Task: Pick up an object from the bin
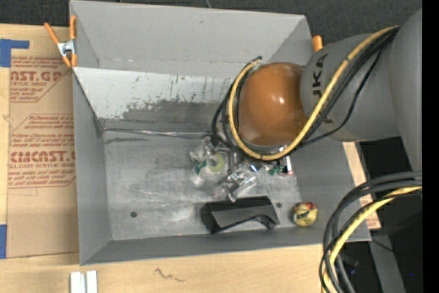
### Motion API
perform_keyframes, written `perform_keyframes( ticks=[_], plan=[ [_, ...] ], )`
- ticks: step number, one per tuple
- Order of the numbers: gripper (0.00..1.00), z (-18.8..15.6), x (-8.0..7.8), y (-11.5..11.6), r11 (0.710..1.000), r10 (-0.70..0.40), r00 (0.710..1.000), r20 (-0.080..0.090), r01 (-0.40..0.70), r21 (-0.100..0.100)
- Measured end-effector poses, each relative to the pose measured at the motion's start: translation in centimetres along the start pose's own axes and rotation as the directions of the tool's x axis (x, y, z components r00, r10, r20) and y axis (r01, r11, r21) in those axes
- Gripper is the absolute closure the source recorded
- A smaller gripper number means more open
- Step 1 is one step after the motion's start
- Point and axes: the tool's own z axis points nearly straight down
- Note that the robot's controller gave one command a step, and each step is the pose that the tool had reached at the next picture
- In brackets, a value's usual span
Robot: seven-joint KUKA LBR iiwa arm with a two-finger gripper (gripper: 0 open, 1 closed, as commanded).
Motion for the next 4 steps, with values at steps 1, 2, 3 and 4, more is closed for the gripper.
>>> perform_keyframes(
  ticks=[1,2,3,4],
  plan=[
    [0.0,0.0,0.0,0.0,1.0,-0.028,1.0,0.003,0.028,-0.002],
    [0.0,0.1,0.1,0.0,0.997,-0.081,0.997,0.005,0.081,-0.002],
    [0.0,0.1,0.2,-0.2,0.998,-0.057,0.998,0.003,0.057,0.0],
    [0.0,-3.1,1.9,0.4,0.974,-0.224,0.974,-0.04,0.223,-0.032]
  ],
)
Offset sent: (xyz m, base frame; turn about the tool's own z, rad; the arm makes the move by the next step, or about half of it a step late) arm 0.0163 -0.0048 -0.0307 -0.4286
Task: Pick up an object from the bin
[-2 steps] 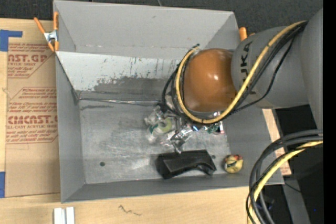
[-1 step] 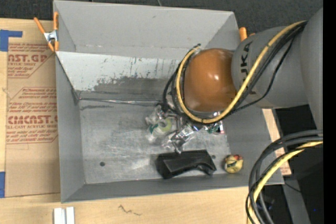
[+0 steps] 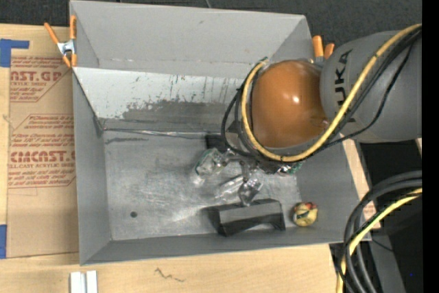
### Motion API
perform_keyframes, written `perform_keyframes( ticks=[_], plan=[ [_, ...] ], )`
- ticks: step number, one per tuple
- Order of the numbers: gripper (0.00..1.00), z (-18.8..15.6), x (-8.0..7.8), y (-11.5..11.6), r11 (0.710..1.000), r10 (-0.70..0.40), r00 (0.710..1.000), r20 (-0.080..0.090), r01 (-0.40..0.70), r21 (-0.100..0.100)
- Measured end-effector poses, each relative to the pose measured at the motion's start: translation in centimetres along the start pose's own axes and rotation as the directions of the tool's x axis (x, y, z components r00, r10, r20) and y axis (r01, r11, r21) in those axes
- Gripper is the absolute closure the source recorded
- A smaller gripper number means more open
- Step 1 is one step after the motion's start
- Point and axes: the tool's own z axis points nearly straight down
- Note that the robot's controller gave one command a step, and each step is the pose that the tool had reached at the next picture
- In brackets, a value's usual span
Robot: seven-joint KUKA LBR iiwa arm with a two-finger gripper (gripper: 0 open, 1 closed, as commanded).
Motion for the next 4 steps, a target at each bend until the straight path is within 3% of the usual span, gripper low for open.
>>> perform_keyframes(
  ticks=[1,2,3,4],
  plan=[
    [0.0,-0.8,1.3,-0.7,1.0,-0.025,1.0,-0.01,0.025,-0.004],
    [0.0,3.0,4.6,-1.2,0.991,-0.133,0.991,-0.016,0.133,-0.014],
    [1.0,5.3,3.9,-2.4,0.932,-0.362,0.932,-0.03,0.361,-0.028],
    [1.0,5.3,3.9,-2.4,0.932,-0.362,0.932,-0.029,0.361,-0.028]
  ],
)
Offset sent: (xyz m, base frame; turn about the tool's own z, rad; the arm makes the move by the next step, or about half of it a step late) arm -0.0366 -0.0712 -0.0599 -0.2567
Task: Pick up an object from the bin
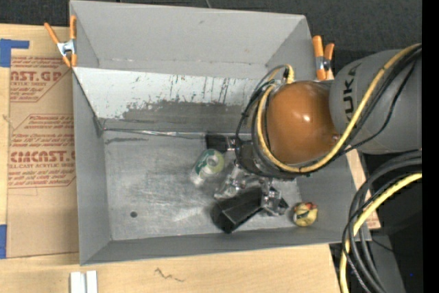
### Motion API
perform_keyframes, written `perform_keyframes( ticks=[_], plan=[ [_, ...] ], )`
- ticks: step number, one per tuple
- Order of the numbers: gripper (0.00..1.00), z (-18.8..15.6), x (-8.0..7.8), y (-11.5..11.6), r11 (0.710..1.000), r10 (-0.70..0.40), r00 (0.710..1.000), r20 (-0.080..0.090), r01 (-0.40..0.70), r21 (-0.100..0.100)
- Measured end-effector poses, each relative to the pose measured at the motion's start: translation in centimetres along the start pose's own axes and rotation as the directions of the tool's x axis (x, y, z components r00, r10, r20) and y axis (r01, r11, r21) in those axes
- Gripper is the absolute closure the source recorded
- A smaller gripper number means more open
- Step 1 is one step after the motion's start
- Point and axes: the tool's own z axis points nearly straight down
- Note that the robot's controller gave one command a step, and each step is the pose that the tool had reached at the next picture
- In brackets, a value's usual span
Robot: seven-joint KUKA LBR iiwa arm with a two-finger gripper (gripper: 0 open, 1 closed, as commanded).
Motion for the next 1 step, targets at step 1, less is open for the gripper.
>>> perform_keyframes(
  ticks=[1],
  plan=[
    [1.0,-4.52,-1.0,1.84,1.0,-0.02,1.0,0.02,0.02,0.013]
  ],
)
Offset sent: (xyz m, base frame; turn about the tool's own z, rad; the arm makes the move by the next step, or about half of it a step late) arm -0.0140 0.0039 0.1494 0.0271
